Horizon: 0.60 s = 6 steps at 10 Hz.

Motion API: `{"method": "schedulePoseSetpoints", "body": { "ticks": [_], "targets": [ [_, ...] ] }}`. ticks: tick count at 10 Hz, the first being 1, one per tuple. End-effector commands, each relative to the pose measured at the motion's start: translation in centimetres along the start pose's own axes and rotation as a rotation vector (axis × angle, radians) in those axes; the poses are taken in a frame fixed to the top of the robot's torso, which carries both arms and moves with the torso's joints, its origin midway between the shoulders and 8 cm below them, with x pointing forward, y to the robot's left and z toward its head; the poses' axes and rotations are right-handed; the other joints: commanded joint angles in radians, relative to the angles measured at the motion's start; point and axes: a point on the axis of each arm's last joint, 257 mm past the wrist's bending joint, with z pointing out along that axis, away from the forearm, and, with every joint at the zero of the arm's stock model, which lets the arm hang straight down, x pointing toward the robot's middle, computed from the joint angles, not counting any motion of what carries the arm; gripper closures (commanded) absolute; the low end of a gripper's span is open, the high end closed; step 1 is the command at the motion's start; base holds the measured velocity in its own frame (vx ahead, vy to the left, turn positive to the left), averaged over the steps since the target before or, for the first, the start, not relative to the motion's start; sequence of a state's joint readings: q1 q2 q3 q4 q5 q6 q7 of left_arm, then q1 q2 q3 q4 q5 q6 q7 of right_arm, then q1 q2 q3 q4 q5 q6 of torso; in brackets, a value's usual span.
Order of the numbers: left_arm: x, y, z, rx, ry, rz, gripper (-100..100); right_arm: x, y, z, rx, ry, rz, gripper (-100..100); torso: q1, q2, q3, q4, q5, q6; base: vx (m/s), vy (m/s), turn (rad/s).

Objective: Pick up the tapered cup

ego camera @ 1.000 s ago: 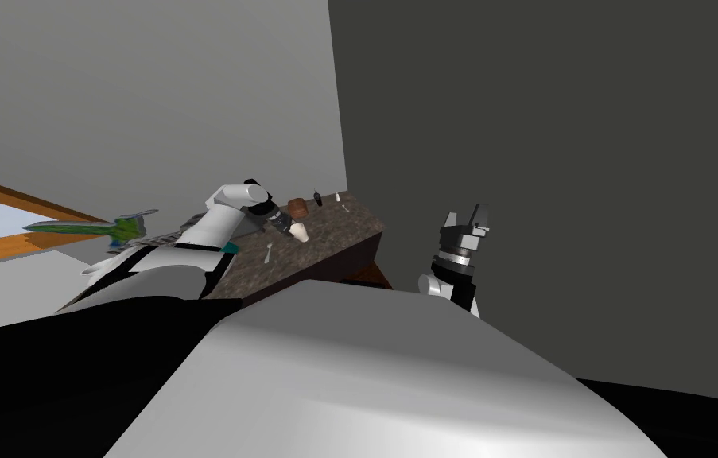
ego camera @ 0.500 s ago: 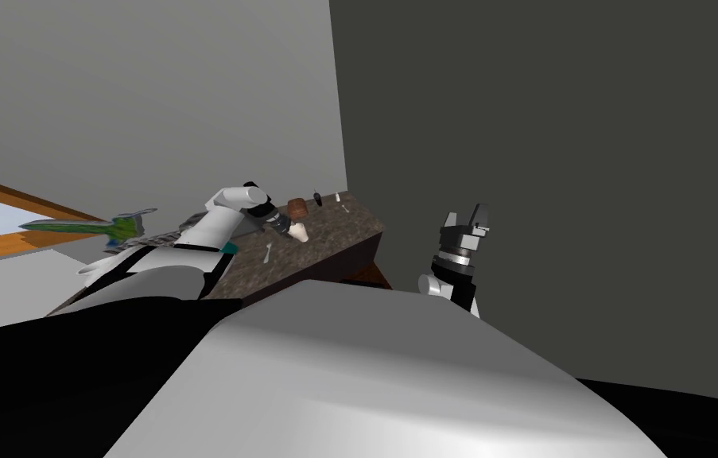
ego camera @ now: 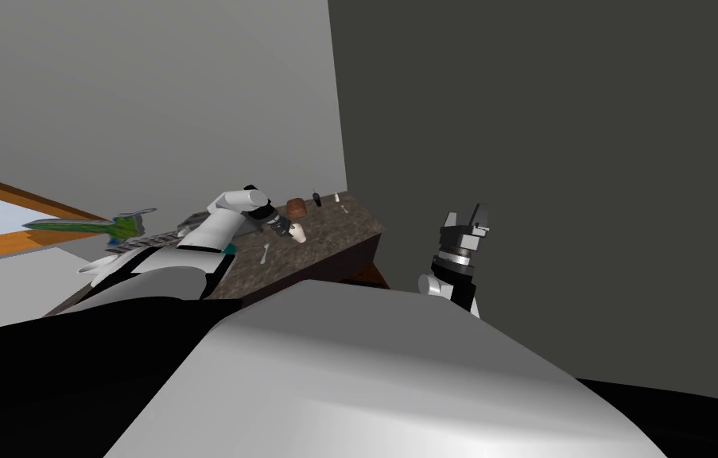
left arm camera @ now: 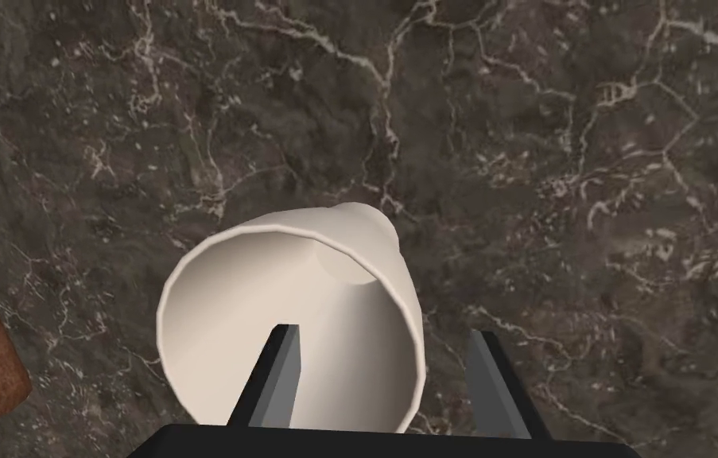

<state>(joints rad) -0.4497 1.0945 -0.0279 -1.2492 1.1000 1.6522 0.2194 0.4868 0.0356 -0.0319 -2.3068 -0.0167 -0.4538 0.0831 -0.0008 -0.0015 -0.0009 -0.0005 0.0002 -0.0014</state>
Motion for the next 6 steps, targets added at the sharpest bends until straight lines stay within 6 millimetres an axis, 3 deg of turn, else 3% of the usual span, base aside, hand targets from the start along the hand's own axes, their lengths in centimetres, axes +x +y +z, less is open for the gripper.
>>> {"method": "schedulePoseSetpoints", "body": {
  "ticks": [1, 4, 5, 6],
  "targets": [
    [0.00, 0.00, 0.00, 0.000, 0.000, 0.000, 100, 0.00, 0.00, 0.00, 0.000, 0.000, 0.000, 0, 0.000, 0.000, 0.000, 0.000, 0.000, 0.000, -0.001, -0.003, 0.012],
    [-0.02, -0.05, -0.07, 0.002, 0.000, -0.001, 100, 0.00, 0.00, 0.00, 0.000, 0.000, 0.000, 0, 0.002, -0.001, -0.001, -0.001, 0.001, 0.001, 0.000, 0.000, 0.000],
    [-0.02, -0.05, -0.07, 0.001, 0.000, -0.001, 0, 0.00, 0.00, 0.00, 0.000, 0.000, 0.000, 0, 0.002, -0.001, -0.001, -0.001, 0.001, 0.001, 0.000, 0.000, 0.000],
    [0.45, 0.02, -0.61, 0.001, 0.000, -0.007, 100, 0.00, 0.00, 0.00, 0.000, 0.000, 0.000, 0, 0.002, -0.001, -0.001, -0.001, 0.001, 0.001, -0.025, 0.044, -0.060]
  ]
}}
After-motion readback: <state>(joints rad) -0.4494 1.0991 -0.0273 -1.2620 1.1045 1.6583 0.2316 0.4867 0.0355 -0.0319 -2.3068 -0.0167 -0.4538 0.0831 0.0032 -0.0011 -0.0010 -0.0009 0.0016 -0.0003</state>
